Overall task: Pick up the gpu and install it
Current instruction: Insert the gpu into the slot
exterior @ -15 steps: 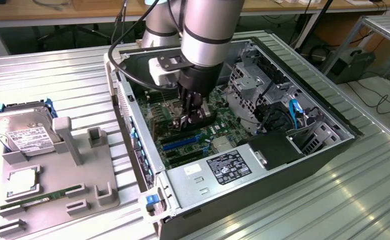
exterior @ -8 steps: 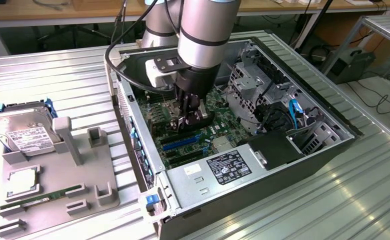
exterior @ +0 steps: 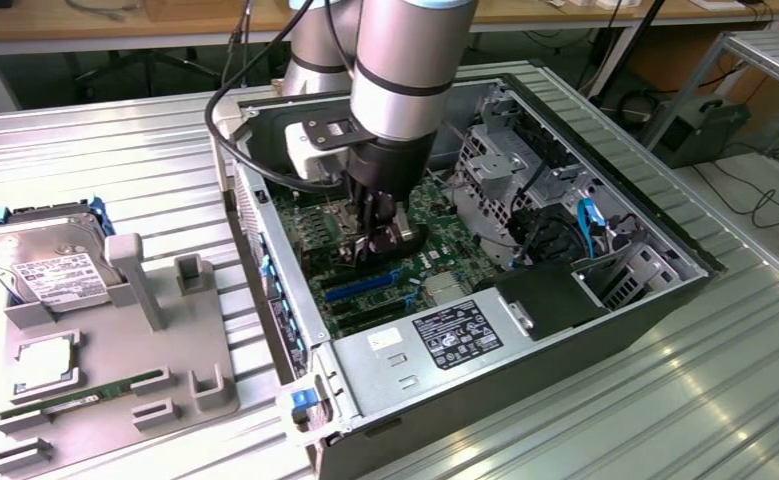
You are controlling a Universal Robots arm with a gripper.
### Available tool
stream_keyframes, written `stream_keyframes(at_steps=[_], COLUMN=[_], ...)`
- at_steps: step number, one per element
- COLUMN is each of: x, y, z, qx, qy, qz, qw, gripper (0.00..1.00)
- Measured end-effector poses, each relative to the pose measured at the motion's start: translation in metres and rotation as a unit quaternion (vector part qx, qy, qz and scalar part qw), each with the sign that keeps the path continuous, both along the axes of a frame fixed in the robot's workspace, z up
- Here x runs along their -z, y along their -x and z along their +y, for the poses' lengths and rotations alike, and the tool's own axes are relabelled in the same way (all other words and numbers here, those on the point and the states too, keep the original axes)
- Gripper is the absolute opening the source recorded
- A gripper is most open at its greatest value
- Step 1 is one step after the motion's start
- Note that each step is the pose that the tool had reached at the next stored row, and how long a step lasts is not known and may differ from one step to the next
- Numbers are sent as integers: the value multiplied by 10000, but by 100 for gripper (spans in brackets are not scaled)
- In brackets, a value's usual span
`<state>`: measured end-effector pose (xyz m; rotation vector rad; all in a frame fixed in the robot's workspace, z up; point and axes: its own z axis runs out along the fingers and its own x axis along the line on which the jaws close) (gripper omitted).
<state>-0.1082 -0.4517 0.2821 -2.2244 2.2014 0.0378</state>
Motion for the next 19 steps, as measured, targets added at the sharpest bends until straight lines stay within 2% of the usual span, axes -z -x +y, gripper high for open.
stream_keyframes(at_steps=[5,10,19], x=[9,26,66], y=[2,1,4], z=[-19,-22,-23], qx=[0,-1,0], qy=[8,50,63], qz=[0,0,1], qw=[10000,10000,10000], gripper=[26,26,26])
